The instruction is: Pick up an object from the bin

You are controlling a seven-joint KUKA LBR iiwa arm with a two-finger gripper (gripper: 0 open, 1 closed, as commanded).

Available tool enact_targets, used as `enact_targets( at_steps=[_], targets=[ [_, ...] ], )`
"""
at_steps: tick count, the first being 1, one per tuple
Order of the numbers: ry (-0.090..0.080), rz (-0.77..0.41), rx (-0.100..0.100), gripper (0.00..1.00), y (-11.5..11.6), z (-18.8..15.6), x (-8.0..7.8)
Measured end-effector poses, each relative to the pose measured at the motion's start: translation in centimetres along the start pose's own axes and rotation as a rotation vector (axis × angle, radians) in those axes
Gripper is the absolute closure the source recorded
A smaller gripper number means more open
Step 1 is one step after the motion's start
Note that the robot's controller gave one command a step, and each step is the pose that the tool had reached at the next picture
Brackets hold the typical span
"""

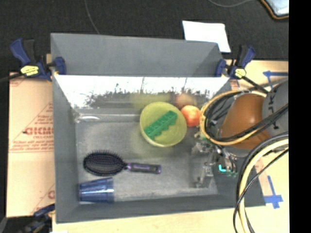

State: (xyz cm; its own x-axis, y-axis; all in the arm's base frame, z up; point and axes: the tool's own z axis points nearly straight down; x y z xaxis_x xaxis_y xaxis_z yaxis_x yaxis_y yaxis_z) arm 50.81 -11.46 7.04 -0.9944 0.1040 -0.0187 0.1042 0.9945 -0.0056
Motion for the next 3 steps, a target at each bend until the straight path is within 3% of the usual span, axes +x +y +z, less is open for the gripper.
enact_targets(
  at_steps=[1,2,3],
  targets=[
    [0.000,-0.003,0.001,0.00,0.0,0.0,0.0],
    [-0.001,-0.185,0.002,0.00,7.4,-0.1,2.3],
    [0.001,-0.141,0.000,0.00,6.2,-0.1,3.0]
  ],
)
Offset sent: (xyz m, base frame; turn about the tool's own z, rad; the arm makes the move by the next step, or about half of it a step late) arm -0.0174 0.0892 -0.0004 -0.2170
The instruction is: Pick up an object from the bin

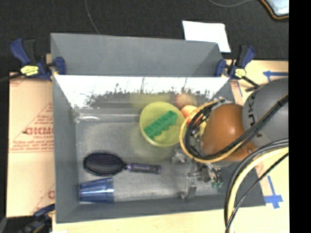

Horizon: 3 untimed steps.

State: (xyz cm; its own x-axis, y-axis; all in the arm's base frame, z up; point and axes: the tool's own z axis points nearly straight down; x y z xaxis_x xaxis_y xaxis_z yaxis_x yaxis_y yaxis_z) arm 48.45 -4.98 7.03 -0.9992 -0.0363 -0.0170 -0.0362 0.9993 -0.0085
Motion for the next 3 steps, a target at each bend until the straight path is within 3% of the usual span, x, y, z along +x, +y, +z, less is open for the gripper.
enact_targets(
  at_steps=[1,2,3],
  targets=[
    [-0.005,-0.195,0.001,0.00,6.8,-0.9,-0.3],
    [-0.004,-0.155,0.000,0.00,6.9,-0.8,-2.0],
    [-0.004,-0.156,0.005,0.00,8.1,-1.5,-1.8]
  ],
)
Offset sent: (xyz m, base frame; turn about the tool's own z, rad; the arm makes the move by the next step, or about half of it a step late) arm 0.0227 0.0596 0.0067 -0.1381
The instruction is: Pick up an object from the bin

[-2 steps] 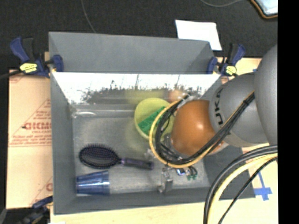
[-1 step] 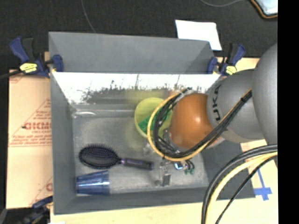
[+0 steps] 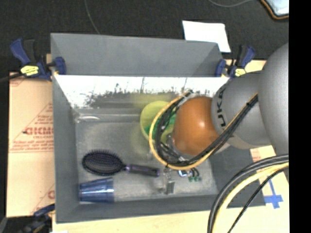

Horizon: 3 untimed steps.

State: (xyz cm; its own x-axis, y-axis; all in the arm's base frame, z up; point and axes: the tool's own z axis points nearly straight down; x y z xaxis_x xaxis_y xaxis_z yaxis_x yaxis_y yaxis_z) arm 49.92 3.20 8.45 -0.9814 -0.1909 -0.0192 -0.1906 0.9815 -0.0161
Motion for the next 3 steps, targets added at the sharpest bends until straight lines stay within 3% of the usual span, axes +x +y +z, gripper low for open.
enact_targets(
  at_steps=[1,2,3],
  targets=[
    [-0.002,-0.028,-0.006,0.00,3.2,-0.4,-1.3],
    [-0.002,0.293,-0.004,1.00,2.1,1.4,-1.2],
    [-0.002,0.292,-0.004,1.00,2.1,1.4,-1.2]
  ],
)
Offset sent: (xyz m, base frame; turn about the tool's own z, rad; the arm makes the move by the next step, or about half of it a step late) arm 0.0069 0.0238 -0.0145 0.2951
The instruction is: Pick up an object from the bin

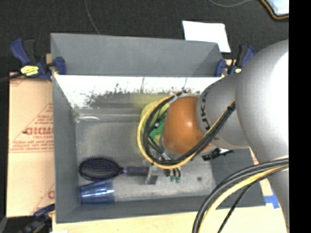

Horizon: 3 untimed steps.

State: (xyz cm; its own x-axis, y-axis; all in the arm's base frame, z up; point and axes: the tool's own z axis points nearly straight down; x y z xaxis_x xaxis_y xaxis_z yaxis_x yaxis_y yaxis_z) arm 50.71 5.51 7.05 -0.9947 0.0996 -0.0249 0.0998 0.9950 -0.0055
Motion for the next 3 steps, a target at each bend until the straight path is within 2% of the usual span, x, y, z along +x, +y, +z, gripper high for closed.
enact_targets(
  at_steps=[1,2,3],
  targets=[
    [-0.006,-0.010,0.000,1.00,0.4,-2.8,0.1],
    [-0.001,-0.021,0.002,1.00,0.4,-2.1,0.0],
    [-0.007,-0.025,0.001,1.00,-1.1,-1.2,1.5]
  ],
)
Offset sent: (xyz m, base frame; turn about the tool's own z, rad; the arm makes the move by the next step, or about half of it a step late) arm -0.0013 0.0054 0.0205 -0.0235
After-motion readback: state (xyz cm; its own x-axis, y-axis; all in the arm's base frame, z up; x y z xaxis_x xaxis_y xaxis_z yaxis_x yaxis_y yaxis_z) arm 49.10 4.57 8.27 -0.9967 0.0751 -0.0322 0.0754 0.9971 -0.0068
